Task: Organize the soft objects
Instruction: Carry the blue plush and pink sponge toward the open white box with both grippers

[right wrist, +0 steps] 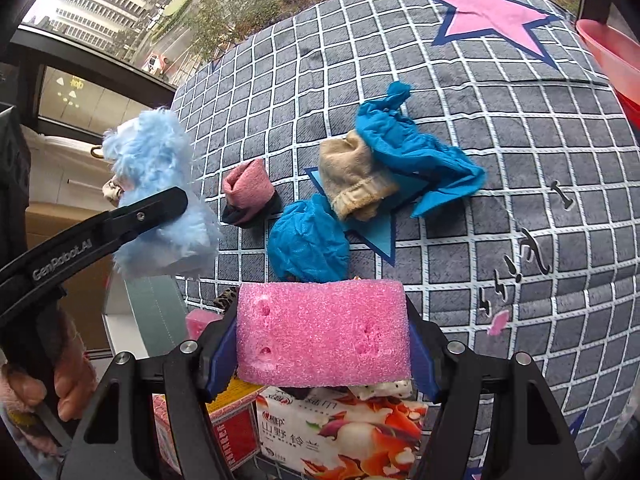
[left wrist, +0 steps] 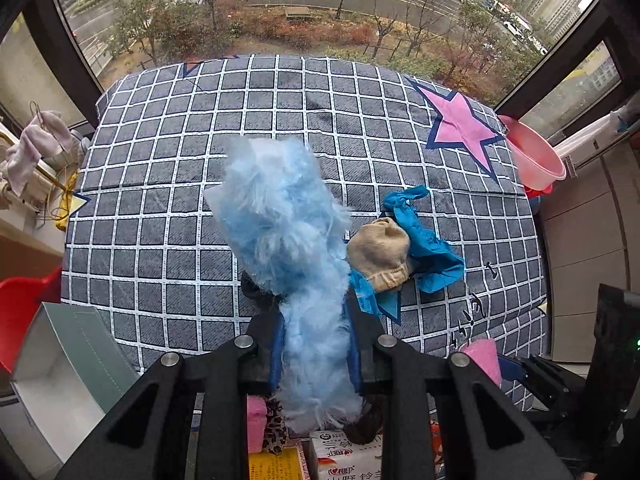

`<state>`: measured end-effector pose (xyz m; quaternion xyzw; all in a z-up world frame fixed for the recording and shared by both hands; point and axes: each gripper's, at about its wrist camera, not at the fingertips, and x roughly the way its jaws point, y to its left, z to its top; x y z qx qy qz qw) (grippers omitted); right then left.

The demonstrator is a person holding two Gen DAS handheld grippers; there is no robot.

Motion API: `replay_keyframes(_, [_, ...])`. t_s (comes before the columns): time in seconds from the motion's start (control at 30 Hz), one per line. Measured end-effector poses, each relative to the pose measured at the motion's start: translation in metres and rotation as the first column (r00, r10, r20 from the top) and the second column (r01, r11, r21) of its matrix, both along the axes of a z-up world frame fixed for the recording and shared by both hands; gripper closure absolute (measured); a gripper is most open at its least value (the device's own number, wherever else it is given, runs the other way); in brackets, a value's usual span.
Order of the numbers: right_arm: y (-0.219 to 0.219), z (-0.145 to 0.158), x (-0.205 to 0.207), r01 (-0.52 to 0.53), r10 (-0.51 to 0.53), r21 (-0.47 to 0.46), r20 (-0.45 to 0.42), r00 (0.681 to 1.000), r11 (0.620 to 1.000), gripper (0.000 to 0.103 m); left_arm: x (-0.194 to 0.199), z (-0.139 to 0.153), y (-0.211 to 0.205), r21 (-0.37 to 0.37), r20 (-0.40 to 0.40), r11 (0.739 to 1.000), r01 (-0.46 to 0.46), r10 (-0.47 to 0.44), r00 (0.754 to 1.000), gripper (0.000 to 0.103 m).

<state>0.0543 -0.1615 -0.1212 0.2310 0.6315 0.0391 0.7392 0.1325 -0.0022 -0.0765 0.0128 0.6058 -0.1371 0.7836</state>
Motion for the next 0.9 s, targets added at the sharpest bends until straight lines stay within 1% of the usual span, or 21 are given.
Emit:
replay_keyframes(0.23, [-0.010, 0.007, -0.016, 0.044, -0.044, -0.003, -0.006, 0.999, 0.999, 0.031, -0.026, 0.011, -0.015, 0.088, 0.011, 0.996, 0.034, -0.035, 0.999, 0.076])
replay_keyframes(0.47, [-0.025, 0.016, -0.045, 0.064, -0.064, -0.023, -0.025, 0.998, 0.998, 0.031, -0.063, 0.024, -0.040, 0.110, 0.024, 0.988, 0.113, -0.116, 0.993, 0.076])
replay_keyframes(0.6, [-0.033, 0.018, -0.056, 0.069, -0.070, -0.028, -0.038, 0.997, 0.997, 0.031, -0.082, 0.027, -0.053, 0.119, 0.010, 0.980, 0.158, -0.160, 0.987, 0.076])
replay_keyframes(0.73, [-0.039, 0.022, -0.067, 0.052, -0.053, -0.033, -0.043, 0.998, 0.998, 0.031, -0.100, 0.030, -0.060, 0.117, -0.015, 0.979, 0.164, -0.164, 0.986, 0.076])
replay_keyframes(0.9, [-0.043, 0.026, -0.083, -0.006, 0.004, -0.027, -0.058, 0.998, 1.000, 0.031, -0.134, 0.032, -0.068, 0.127, -0.049, 0.975, 0.184, -0.180, 0.983, 0.076])
